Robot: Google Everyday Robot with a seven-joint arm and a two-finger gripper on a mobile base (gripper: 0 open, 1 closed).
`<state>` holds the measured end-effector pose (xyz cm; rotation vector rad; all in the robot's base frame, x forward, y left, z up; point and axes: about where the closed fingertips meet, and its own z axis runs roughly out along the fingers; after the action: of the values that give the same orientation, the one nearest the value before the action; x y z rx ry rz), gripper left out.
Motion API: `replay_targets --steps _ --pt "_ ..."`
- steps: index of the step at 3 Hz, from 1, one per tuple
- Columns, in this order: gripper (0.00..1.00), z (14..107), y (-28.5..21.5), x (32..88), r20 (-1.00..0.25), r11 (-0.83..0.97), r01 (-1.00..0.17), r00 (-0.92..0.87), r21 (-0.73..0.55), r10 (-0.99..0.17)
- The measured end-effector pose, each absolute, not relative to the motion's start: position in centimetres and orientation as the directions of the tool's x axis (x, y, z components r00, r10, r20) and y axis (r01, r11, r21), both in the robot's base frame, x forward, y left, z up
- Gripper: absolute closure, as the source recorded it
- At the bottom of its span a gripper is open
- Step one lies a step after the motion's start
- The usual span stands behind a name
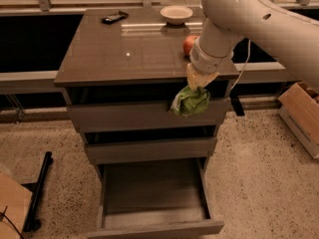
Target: Pick green rice chip bag from bottom drawer and place on counter
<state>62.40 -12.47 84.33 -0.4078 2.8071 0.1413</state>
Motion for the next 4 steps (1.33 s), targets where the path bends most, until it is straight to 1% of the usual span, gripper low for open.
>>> replay_targets --steps 1,2,3,4 --pt "1.00 84.3 -12.5 62.4 -0.307 0.955 -0.292 -0.915 0.055 -0.262" --pt "1.00 83.7 -12.5 62.8 -0.289 0.950 -0.302 -0.919 0.081 -0.268" --pt "1.00 84.1 -13.3 62.0 -0.271 0.939 -0.332 -0.915 0.092 -0.298" --pt "1.00 83.5 -15.1 59.4 -0.220 0.933 -0.329 -0.931 0.148 -0.293"
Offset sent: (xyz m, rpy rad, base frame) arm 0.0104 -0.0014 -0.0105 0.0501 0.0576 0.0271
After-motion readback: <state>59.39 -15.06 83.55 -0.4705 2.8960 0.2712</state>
